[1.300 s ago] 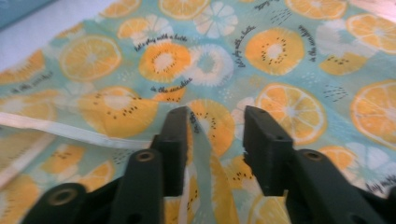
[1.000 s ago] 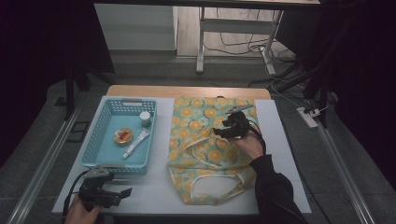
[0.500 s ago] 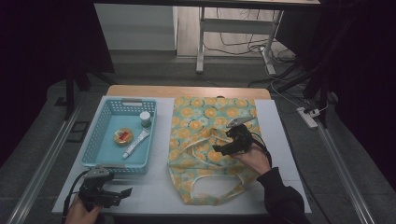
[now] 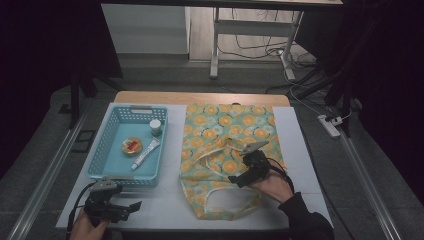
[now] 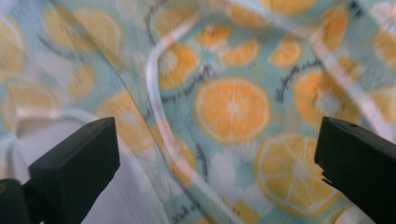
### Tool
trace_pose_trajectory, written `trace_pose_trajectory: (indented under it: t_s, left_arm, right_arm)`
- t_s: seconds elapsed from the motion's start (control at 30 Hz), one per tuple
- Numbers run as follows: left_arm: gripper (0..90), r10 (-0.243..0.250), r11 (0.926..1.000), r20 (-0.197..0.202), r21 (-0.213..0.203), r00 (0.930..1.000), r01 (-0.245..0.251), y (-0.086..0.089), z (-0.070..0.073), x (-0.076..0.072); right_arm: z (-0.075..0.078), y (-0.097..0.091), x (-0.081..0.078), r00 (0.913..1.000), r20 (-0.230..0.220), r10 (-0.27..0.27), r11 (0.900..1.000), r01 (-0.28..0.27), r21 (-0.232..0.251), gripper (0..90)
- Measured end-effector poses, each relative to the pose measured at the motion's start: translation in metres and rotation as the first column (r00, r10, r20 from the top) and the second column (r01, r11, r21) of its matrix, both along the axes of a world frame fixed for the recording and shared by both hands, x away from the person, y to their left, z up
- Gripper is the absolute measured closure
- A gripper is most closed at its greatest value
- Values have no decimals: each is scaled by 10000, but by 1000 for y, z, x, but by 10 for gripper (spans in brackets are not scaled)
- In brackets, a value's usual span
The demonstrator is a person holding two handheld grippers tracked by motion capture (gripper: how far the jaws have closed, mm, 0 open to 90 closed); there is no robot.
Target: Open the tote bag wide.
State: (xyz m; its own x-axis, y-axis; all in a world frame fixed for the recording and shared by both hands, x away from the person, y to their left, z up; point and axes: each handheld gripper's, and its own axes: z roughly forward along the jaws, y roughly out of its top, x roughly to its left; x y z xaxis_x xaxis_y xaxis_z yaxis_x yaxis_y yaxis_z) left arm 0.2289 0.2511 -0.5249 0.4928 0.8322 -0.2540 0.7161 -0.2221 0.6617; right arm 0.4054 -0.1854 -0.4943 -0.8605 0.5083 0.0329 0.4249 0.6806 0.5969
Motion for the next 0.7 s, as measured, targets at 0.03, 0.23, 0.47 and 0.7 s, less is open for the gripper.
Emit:
trace_pose_trajectory:
  t_s: [0.03, 0.23, 0.47, 0.7]
  left_arm:
    - [26, 0, 10000, -2, -1, 10000, 0, 0, 0, 0]
    - [26, -7, 10000, -31, 10, 10000, 7, 0, 0, 0]
    - [26, -17, 10000, -39, -27, 10000, 17, 0, 0, 1]
    - [26, -2, 10000, -91, -7, 10000, 2, 0, 0, 1]
  right_arm:
    - [-3, -1, -1, 10000, 32, -3, 10000, 3, -85, 0]
    - [-20, -2, -4, 9998, 94, 172, 9975, -165, -682, 0]
    - [-25, 0, -4, 9987, 165, 488, 9947, -471, -917, 125]
    - [-20, 1, -8, 9942, 300, 1030, 9904, -997, -960, 451]
